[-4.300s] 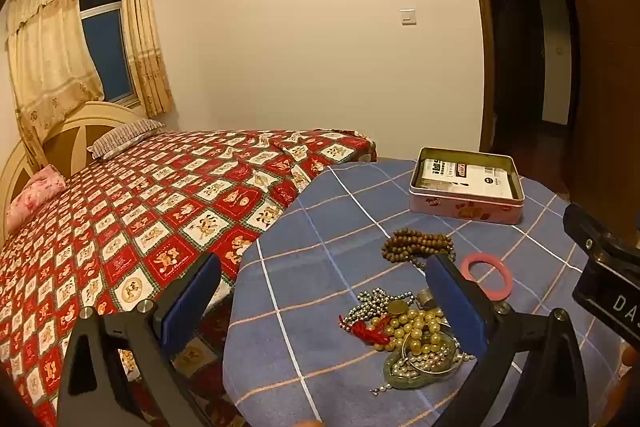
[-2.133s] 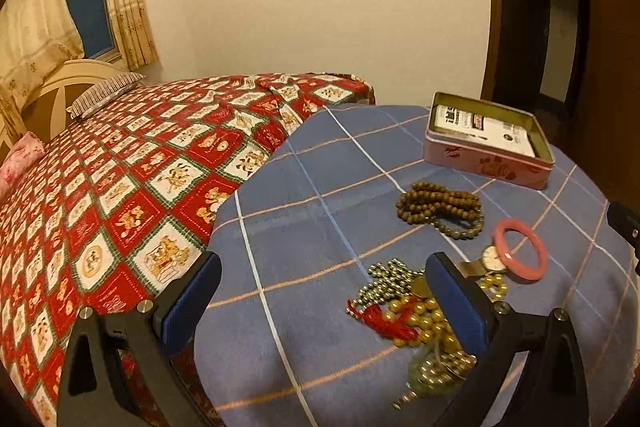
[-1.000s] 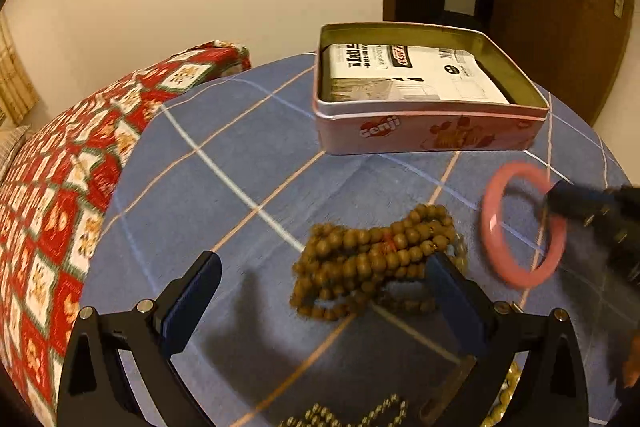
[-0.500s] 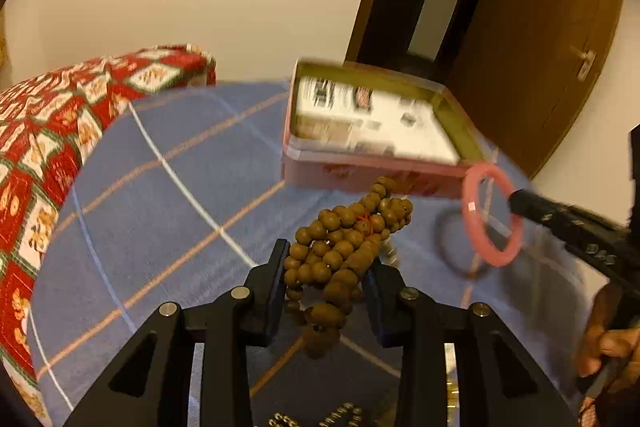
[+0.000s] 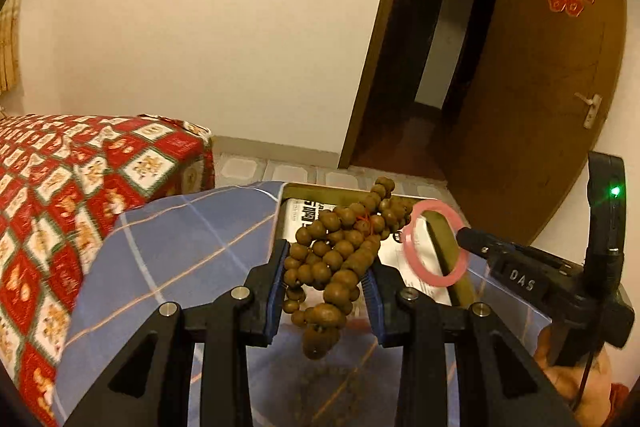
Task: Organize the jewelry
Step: 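Lower both held items into the pink tin and open both tools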
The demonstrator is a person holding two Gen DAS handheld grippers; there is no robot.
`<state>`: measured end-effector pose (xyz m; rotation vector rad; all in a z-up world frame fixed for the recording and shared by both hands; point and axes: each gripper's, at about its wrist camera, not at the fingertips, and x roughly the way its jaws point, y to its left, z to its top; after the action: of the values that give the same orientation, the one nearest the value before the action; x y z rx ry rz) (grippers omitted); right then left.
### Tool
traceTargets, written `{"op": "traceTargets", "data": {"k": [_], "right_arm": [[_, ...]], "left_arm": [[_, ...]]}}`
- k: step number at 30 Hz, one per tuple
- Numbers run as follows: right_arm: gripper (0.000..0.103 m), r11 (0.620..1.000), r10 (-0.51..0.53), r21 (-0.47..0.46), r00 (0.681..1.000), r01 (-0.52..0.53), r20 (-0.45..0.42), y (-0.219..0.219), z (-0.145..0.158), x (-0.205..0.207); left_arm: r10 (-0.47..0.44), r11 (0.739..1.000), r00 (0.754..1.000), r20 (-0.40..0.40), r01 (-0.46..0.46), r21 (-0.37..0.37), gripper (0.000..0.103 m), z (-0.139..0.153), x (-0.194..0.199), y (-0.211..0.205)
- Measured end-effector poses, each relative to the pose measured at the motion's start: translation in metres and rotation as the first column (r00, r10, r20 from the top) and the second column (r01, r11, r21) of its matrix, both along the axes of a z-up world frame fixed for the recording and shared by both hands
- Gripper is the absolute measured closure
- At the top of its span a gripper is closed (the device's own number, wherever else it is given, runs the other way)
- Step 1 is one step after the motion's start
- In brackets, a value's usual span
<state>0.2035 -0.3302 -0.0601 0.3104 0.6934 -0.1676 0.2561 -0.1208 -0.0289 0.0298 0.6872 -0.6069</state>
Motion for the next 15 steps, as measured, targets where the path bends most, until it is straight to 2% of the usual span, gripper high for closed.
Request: {"op": "traceTargets", "data": {"k": [2,6,14,15], "right_arm": [[0.091,1.000,-0.005,0.009,1.000,0.005,-0.019,-0.002,-0.009,0.012],[0.091,1.000,-0.022,-0.012,0.998,0.021,-0.052,-0.002,-0.026,0.027],[0.090,0.998,-0.026,-0.067,0.997,0.021,-0.077,0.001,-0.037,0.034],[0.090,0.997,-0.025,-0.077,0.997,0.019,-0.075,0.002,-0.037,0.034]], "left_arm": [[0.007,1.000,1.000,-0.006,-0.007,0.025,0.067,-0.010,0.006,-0.012],[0.023,0.998,0.997,-0.072,-0.018,0.064,0.067,-0.038,0.027,-0.034],[0.038,0.989,0.995,-0.097,-0.023,0.145,0.067,-0.069,0.045,-0.051],[0.041,0.987,0.996,-0.082,-0.027,0.159,0.067,-0.071,0.044,-0.051]]}}
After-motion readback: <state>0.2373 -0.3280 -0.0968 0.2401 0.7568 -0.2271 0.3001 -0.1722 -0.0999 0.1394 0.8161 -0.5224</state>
